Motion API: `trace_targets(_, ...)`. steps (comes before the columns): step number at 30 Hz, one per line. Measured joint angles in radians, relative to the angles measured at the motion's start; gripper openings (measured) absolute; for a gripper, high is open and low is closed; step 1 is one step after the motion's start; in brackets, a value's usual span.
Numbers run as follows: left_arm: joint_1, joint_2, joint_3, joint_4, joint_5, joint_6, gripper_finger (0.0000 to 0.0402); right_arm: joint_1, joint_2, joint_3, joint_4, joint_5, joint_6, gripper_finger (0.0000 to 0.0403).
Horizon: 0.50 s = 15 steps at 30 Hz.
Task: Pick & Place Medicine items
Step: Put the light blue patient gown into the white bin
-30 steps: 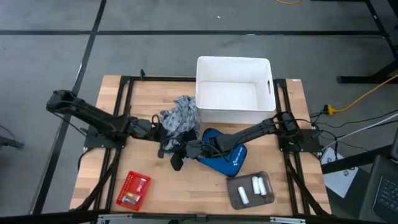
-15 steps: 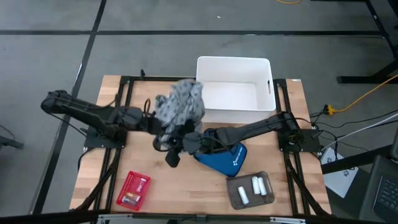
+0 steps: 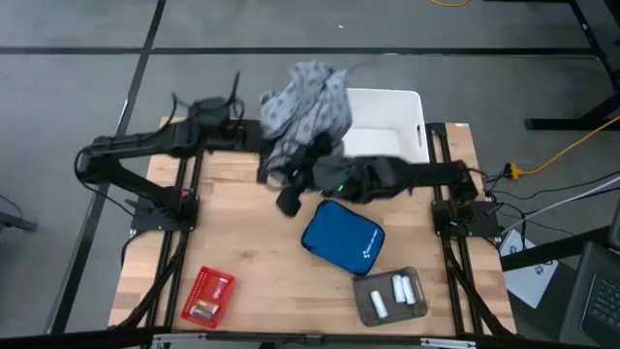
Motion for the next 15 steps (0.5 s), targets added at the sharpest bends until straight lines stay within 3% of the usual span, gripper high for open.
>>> trace_targets(5, 0.122, 0.153, 0.199, -0.097, 0.105, -0.022, 0.0001, -0.043, -0.073, 0.000, -0.162, 0.085, 0.005, 0.0002)
trace_targets(15, 0.324, 0.435, 0.483, -0.161, 0.434, -0.039, 0.0001, -0.133, -0.162, -0.001, -0.458, 0.117, 0.030, 0.0002)
